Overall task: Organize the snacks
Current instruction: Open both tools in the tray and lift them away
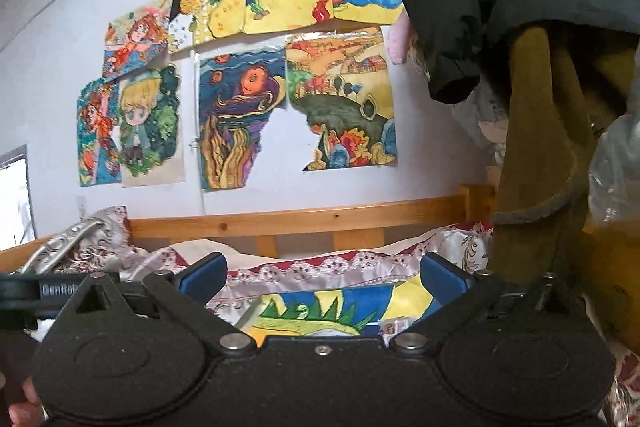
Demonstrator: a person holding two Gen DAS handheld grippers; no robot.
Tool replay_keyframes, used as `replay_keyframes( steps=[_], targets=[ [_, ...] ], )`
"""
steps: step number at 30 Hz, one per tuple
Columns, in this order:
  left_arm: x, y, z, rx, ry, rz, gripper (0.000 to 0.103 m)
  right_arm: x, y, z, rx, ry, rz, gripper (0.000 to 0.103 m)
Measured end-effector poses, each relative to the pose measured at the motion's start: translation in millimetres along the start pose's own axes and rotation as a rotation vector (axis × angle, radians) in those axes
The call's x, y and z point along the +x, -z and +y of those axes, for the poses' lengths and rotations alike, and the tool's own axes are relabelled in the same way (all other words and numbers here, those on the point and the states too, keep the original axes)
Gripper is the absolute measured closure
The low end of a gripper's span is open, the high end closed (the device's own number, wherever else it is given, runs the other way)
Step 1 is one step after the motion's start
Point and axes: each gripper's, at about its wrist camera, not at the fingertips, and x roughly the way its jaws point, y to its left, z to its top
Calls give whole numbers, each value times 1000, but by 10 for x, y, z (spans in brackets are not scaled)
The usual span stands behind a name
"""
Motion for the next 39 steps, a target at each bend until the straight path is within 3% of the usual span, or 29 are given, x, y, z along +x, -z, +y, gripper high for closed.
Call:
replay_keyframes(
  steps=[9,20,32,39],
  targets=[
    [-409,318,365,-16,-46,4,1,-445,243,183,-26,-10,32,1],
    [-602,689,419,46,-14,17,0,-749,623,269,-34,14,82,1],
    [-485,966,460,161,-22,41,0,-782,959,360,-73,27,183,1],
    [-315,1101,569,168,-31,116,0,-608,1171,447,-107,37,281,1]
  ],
)
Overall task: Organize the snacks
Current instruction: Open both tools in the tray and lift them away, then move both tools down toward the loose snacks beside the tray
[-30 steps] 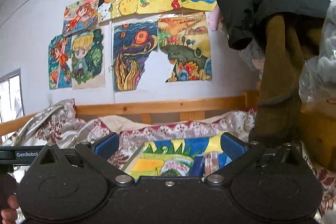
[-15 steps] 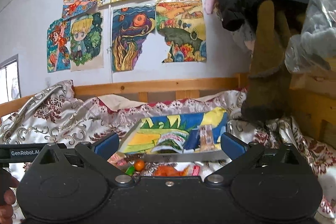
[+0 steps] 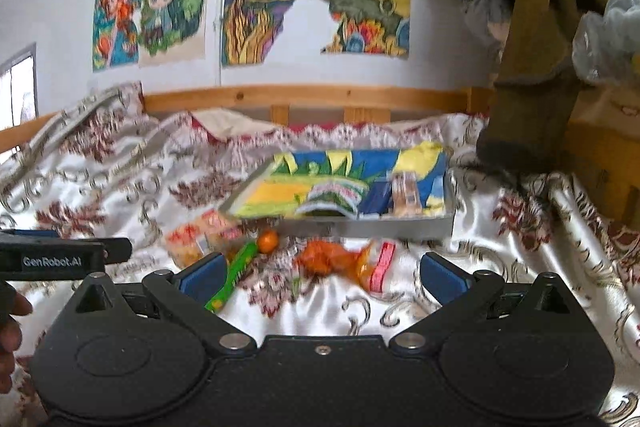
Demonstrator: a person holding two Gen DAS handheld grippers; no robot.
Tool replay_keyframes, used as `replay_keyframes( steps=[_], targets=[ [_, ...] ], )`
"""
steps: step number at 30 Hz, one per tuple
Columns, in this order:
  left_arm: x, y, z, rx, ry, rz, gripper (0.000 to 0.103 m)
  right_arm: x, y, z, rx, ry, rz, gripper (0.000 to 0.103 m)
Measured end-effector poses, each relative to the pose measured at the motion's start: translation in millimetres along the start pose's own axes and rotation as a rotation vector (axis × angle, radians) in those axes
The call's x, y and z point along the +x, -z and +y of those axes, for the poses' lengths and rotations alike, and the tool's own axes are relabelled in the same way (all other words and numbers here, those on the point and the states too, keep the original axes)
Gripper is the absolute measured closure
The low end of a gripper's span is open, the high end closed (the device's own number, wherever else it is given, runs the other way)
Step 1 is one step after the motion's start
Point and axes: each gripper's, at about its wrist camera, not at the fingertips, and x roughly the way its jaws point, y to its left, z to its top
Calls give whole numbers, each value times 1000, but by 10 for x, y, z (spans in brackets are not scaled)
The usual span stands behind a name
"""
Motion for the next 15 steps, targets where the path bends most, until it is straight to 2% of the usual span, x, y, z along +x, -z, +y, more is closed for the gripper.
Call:
replay_keyframes(
  steps=[7,15],
  targets=[
    [160,121,63,11,0,65,0,242,144,27,3,24,120,1],
    [324,170,17,32,3,124,0,392,228,28,-9,56,178,1]
  ],
)
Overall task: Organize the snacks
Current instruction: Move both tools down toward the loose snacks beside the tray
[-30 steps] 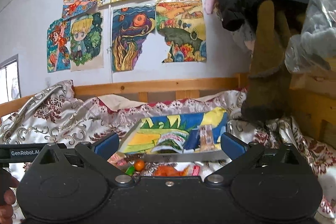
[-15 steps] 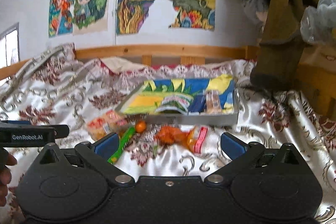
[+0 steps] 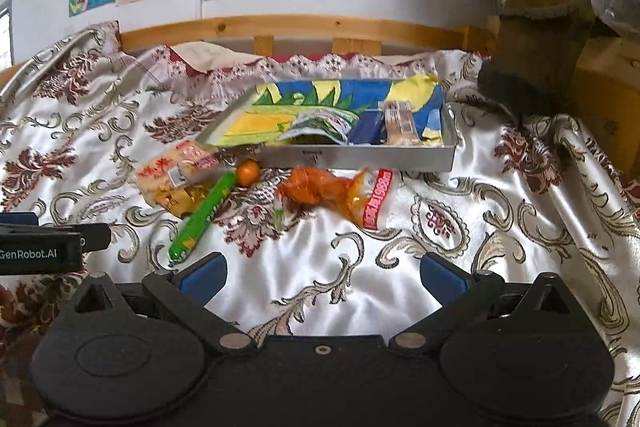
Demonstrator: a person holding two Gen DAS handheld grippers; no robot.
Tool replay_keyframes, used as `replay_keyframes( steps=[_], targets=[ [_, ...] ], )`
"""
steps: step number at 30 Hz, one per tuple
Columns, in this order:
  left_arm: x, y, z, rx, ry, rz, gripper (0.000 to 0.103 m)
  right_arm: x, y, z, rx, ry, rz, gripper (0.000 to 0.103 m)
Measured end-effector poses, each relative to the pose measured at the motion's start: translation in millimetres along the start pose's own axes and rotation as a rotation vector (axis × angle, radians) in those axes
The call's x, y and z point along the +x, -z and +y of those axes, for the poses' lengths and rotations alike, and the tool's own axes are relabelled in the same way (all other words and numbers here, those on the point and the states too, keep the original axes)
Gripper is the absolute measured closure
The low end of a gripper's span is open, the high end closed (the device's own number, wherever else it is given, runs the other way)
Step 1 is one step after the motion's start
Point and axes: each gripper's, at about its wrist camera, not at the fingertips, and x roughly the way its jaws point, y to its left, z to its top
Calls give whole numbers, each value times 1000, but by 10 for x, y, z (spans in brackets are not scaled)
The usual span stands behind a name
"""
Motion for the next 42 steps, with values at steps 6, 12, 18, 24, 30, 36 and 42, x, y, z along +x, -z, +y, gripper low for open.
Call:
replay_keyframes(
  steps=[6,12,18,24,30,36,42],
  targets=[
    [56,-15,8,-11,12,17,0,71,7,-19,6,8,18,1],
    [115,-66,-17,-16,28,7,0,100,9,-28,14,15,15,1],
    [245,-148,-86,-49,80,23,0,103,-30,-64,9,32,-8,1],
    [436,-217,-179,-74,191,53,1,130,-247,-155,-53,19,-77,1],
    [659,-208,-157,-134,317,105,1,456,-531,-246,-187,-16,-115,1],
    [851,-185,-134,-162,325,115,6,882,-667,-402,-132,-116,-64,1],
    [879,-168,-292,-73,321,82,20,1145,-763,-420,-32,-262,-19,1]
  ],
)
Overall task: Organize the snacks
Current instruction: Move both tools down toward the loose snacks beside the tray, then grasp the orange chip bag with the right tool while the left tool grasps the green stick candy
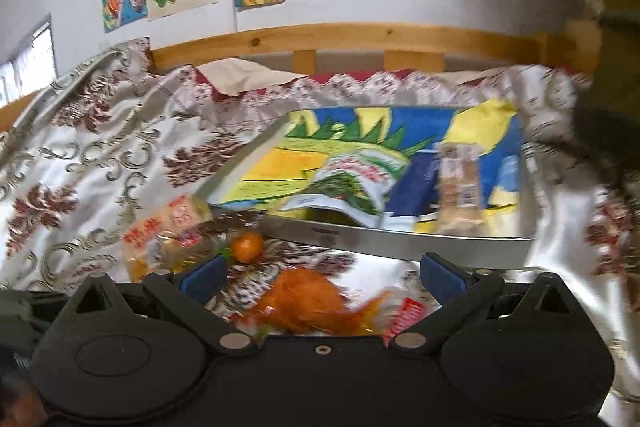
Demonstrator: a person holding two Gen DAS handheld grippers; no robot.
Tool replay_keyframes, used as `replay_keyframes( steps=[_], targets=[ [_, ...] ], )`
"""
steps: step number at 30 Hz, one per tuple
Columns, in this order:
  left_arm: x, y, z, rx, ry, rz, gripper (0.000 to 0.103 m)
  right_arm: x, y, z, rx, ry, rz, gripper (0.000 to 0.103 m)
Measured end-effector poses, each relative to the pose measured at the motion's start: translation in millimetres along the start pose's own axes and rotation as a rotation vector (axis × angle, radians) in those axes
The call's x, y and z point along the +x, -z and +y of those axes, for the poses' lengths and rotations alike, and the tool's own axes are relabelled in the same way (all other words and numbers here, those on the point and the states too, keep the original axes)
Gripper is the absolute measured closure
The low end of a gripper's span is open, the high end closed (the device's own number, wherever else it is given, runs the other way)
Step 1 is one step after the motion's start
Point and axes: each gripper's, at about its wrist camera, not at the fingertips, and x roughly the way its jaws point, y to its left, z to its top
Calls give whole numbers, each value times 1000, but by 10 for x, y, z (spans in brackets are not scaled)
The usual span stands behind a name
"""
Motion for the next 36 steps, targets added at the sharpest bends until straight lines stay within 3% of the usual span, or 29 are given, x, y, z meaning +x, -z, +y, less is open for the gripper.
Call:
replay_keyframes(
  steps=[4,6,12,14,17,23,28,31,33,36],
  targets=[
    [36,11,-76,44,13,12,28,159,11,47,-21,-12,36,3],
    [51,11,-60,35,20,23,40,210,31,55,-25,-10,50,3],
    [124,11,20,-6,2,57,51,261,81,22,-27,-3,84,4],
    [132,18,23,-5,-8,62,53,288,99,44,-56,25,106,9],
    [131,19,29,-9,-23,66,64,286,146,73,-90,42,114,14],
    [132,-2,118,-80,19,119,83,227,158,204,-195,67,145,19],
    [125,-13,100,-90,30,150,83,170,157,356,-309,69,238,17],
    [157,-18,87,-82,15,131,79,141,159,374,-320,72,235,15],
    [189,-40,68,-74,21,119,66,143,148,358,-301,63,225,15],
    [235,-72,84,-101,49,115,57,169,191,355,-320,69,227,14]
  ],
)
